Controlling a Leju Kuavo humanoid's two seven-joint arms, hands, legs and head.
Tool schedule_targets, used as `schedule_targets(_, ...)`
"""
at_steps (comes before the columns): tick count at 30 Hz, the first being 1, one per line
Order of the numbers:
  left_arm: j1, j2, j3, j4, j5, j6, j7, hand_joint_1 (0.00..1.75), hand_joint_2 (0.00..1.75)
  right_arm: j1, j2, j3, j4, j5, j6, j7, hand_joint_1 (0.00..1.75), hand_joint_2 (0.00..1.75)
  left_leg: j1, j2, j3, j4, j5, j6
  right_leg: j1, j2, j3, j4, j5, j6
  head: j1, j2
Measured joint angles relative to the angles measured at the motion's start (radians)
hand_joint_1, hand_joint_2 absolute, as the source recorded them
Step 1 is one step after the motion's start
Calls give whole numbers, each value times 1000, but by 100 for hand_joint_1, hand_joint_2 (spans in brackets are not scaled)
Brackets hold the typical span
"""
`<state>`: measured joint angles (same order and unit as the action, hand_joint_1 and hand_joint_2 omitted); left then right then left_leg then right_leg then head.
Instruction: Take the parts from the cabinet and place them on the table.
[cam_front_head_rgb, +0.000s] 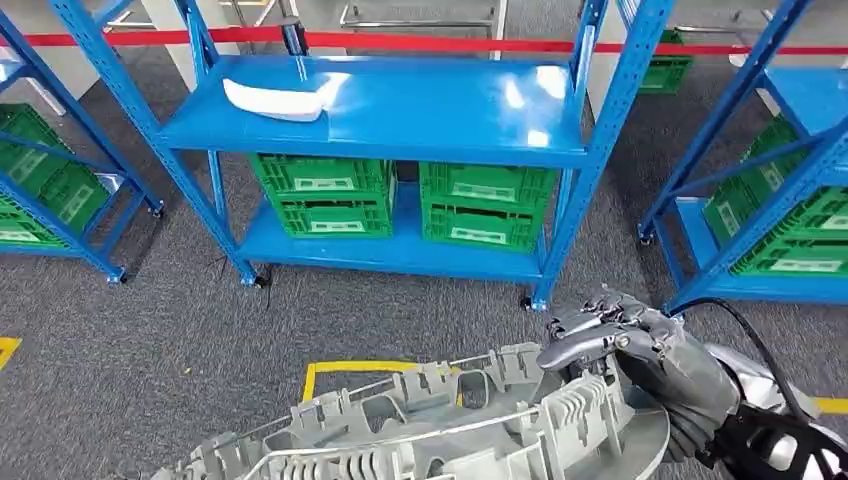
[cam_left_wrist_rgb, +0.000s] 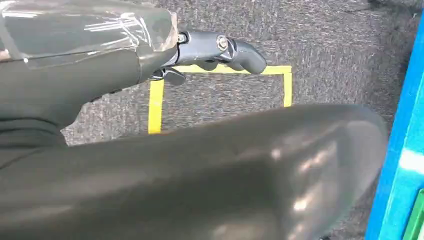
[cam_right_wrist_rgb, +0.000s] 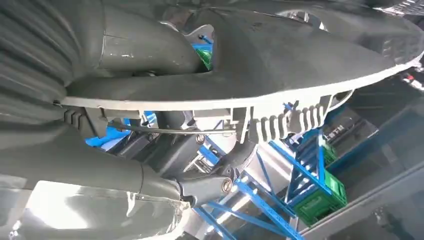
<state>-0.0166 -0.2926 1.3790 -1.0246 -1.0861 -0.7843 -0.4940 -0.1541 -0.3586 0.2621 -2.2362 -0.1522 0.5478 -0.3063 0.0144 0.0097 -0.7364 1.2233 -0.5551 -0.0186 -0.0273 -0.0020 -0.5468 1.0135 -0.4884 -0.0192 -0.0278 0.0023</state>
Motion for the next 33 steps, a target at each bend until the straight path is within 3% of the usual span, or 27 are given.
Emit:
schedule_targets(1,0,0,0,0,0,0,0,0,0,1,0,1,0,0,0,-1,175,175,0,0,-6,65,-22,0,3,0,-17,1,14,0,-2,0)
schedule_targets(2,0,0,0,0,2,0,0,0,0,2,0,2,1,0,1,-5,175,175,0,0,1,102,-10,3,7,1,-35,2,28,1,-1,0)
schedule_targets(3,0,0,0,0,4,0,0,0,0,2,0,3,2,0,2,-8,175,175,-1,-1,26,96,17,9,10,2,-51,2,40,1,-1,0)
schedule_targets(4,0,0,0,0,5,0,0,0,0,3,0,5,2,0,2,-11,175,175,-4,-2,70,53,49,18,15,2,-66,2,51,2,-2,0)
schedule_targets(5,0,0,0,0,6,0,-1,0,0,2,0,5,2,1,2,-13,175,175,-8,-6,140,-31,70,34,20,3,-80,2,64,2,-2,0)
schedule_targets(6,0,2,0,-2,7,1,-1,0,0,2,0,6,2,2,2,-15,175,175,-17,-12,218,-132,55,56,19,3,-86,2,75,2,-1,0)
schedule_targets(7,-1,3,0,-6,7,2,-2,0,0,1,1,7,2,2,2,-16,175,175,-20,-10,274,-222,5,70,24,2,-90,1,84,9,1,0)
schedule_targets(8,0,3,0,-8,8,1,-3,0,0,1,2,9,3,3,2,-16,175,175,-24,-10,278,-232,6,57,15,-2,-90,-4,92,15,1,0)
schedule_targets(10,0,3,0,-10,8,0,-3,0,0,-1,5,11,3,3,2,-16,175,175,-36,-10,265,-236,25,70,5,-3,-91,-12,113,29,-5,0)
schedule_targets(11,0,2,1,-14,8,0,-3,0,0,0,5,13,3,3,1,-15,175,175,-39,-9,255,-258,48,77,11,-2,-91,-26,130,38,-3,0)
schedule_targets(12,0,-1,2,-14,8,0,-3,0,0,1,5,14,4,3,1,-15,175,175,-27,-1,253,-277,75,73,9,-1,-102,-13,109,31,-2,0)
schedule_targets(13,-1,-2,2,-16,8,0,-3,0,0,-1,5,14,5,3,0,-15,175,175,-27,-2,237,-284,93,83,10,-1,-116,19,53,21,2,0)
schedule_targets(15,0,-6,3,-16,8,-3,-2,0,0,0,5,16,6,2,0,-16,175,175,-27,0,203,-283,121,80,8,-1,-146,151,-60,12,3,0)
schedule_targets(16,0,-10,4,-19,9,-5,-2,0,0,0,5,17,8,2,0,-16,175,175,-27,2,188,-282,137,79,6,-1,-159,229,-92,17,2,0)
schedule_targets(17,0,-12,5,-19,10,-8,-2,0,0,0,5,18,10,1,0,-16,175,175,-27,2,165,-279,154,77,5,-1,-162,288,-89,32,2,0)
schedule_targets(18,0,-14,5,-21,10,-10,0,0,0,0,5,19,12,0,1,-16,175,175,-26,4,143,-276,167,74,1,-1,-148,302,-61,51,2,0)
schedule_targets(20,0,-20,8,-29,11,-15,3,0,0,-4,5,23,16,-4,1,-17,175,175,-20,5,100,-260,190,64,-5,-1,-62,217,3,81,2,0)
schedule_targets(21,0,-23,11,-34,13,-20,5,0,0,-7,5,25,17,-7,1,-16,175,175,-19,5,81,-246,197,58,-9,-2,4,132,1,82,2,0)
schedule_targets(22,0,-24,13,-43,13,-23,6,0,0,-14,5,28,18,-9,1,-16,175,175,-24,4,60,-227,202,51,-8,-2,81,18,-48,73,3,0)
schedule_targets(23,0,-28,15,-48,16,-24,6,0,0,-14,5,29,17,-11,1,-16,175,175,-23,5,52,-219,209,45,0,1,103,-40,-82,51,-1,0)
schedule_targets(24,1,-30,16,-52,16,-26,6,0,0,-13,5,32,19,-11,1,-15,175,175,-23,5,51,-221,222,40,1,-1,87,-28,-76,49,1,0)
schedule_targets(26,2,-32,21,-55,18,-31,8,0,0,-15,5,35,21,-13,1,-15,175,175,-19,3,46,-225,242,30,3,-1,73,-21,-63,29,0,0)
schedule_targets(27,4,-32,26,-58,18,-31,8,0,0,-16,5,37,23,-13,1,-15,175,175,-13,1,41,-221,228,24,-4,-4,67,-22,-51,20,1,0)
schedule_targets(28,5,-33,28,-59,18,-32,8,0,0,-16,6,38,24,-13,1,-16,175,175,-12,0,30,-188,165,16,-4,-5,56,-22,-39,11,-1,0)
schedule_targets(30,5,-35,31,-59,18,-33,9,0,0,-16,6,40,25,-11,1,-18,175,175,-8,-1,-1,-43,36,4,-2,-5,38,-21,-15,7,-1,0)
schedule_targets(31,5,-35,32,-60,18,-34,9,0,0,-16,6,41,26,-9,0,-20,175,175,-6,-1,-14,31,2,1,-1,-5,23,-19,-4,7,-2,0)
schedule_targets(33,5,-35,32,-60,18,-34,9,0,0,-16,6,41,26,-9,0,-20,175,175,-6,-1,-14,31,2,1,-1,-5,23,-19,-4,7,-2,0)
